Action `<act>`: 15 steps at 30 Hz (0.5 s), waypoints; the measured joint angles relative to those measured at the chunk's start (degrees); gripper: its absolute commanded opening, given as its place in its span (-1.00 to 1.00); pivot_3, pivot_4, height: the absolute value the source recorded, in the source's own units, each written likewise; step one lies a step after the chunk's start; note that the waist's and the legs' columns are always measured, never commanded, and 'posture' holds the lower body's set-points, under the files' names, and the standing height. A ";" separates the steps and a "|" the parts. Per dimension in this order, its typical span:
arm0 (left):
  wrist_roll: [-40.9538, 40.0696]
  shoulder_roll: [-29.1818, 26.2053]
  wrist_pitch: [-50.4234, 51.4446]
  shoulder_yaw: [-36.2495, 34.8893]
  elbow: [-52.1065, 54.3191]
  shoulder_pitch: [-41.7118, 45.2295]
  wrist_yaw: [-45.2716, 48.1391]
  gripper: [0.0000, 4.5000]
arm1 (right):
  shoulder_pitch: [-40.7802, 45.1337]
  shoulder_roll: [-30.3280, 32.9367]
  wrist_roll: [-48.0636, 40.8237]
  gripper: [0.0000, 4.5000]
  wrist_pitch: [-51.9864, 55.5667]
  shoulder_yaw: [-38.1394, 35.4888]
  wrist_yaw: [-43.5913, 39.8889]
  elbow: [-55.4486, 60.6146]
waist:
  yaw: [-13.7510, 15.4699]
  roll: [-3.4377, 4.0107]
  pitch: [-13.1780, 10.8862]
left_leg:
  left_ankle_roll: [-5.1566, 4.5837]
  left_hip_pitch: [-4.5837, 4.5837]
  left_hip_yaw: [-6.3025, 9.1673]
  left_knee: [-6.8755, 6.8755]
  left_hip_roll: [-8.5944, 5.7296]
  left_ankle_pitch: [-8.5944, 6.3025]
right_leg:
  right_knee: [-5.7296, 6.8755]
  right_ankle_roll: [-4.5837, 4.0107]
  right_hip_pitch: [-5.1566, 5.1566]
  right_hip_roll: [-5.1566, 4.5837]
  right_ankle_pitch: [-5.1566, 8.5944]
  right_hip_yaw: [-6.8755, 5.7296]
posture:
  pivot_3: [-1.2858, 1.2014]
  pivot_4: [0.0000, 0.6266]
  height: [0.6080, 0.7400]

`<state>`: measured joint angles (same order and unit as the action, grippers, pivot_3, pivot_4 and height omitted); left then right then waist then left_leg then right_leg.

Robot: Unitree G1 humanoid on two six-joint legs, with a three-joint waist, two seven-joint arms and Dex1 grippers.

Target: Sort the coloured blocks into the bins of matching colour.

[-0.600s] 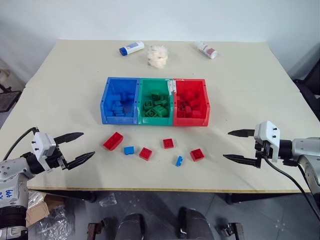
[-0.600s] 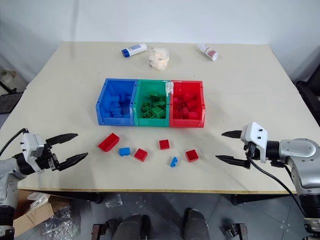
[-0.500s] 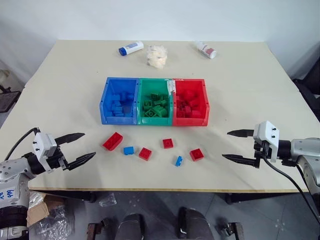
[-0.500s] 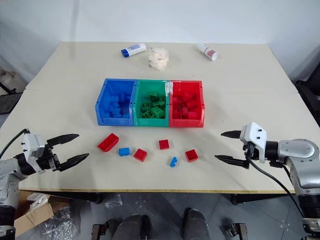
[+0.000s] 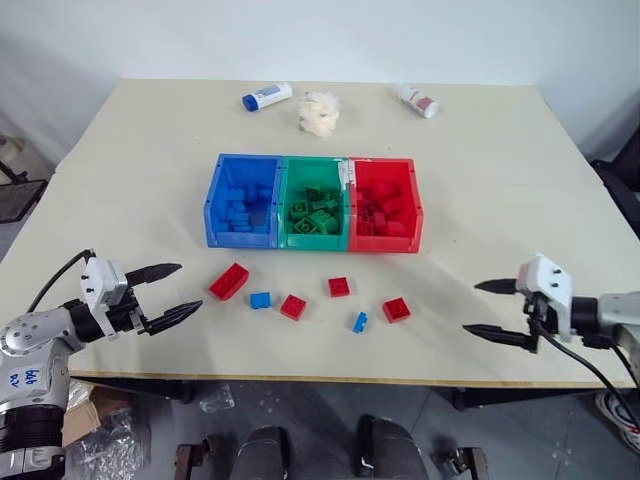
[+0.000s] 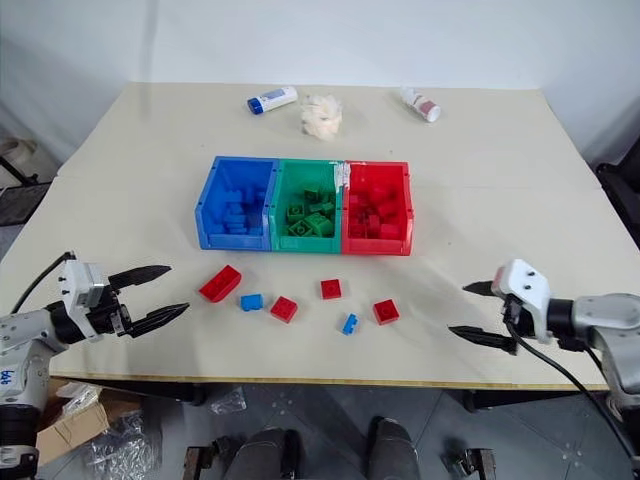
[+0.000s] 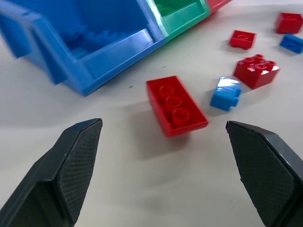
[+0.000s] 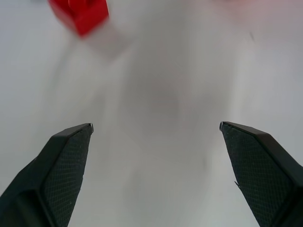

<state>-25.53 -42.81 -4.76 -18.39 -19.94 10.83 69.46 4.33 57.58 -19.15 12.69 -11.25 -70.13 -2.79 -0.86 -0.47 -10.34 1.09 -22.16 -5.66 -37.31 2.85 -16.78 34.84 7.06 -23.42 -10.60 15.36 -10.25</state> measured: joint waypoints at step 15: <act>-2.49 1.56 -1.03 1.08 1.88 -1.84 8.29 0.98 | 10.83 -5.96 -1.30 1.00 7.47 10.68 0.75 9.41 | -0.65 -0.01 0.00 | -0.01 0.00 -0.05 -0.13 0.05 -0.08 | 0.06 -0.01 -0.03 0.04 -0.01 0.09 | 0.03 -0.52 1.00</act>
<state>-28.01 -41.25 -5.79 -17.31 -18.05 8.99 77.76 15.15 51.62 -20.44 20.16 -0.57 -69.37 6.62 -1.52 -0.48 -10.34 1.08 -22.17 -5.71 -37.44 2.90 -16.86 34.90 7.05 -23.45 -10.57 15.35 -10.16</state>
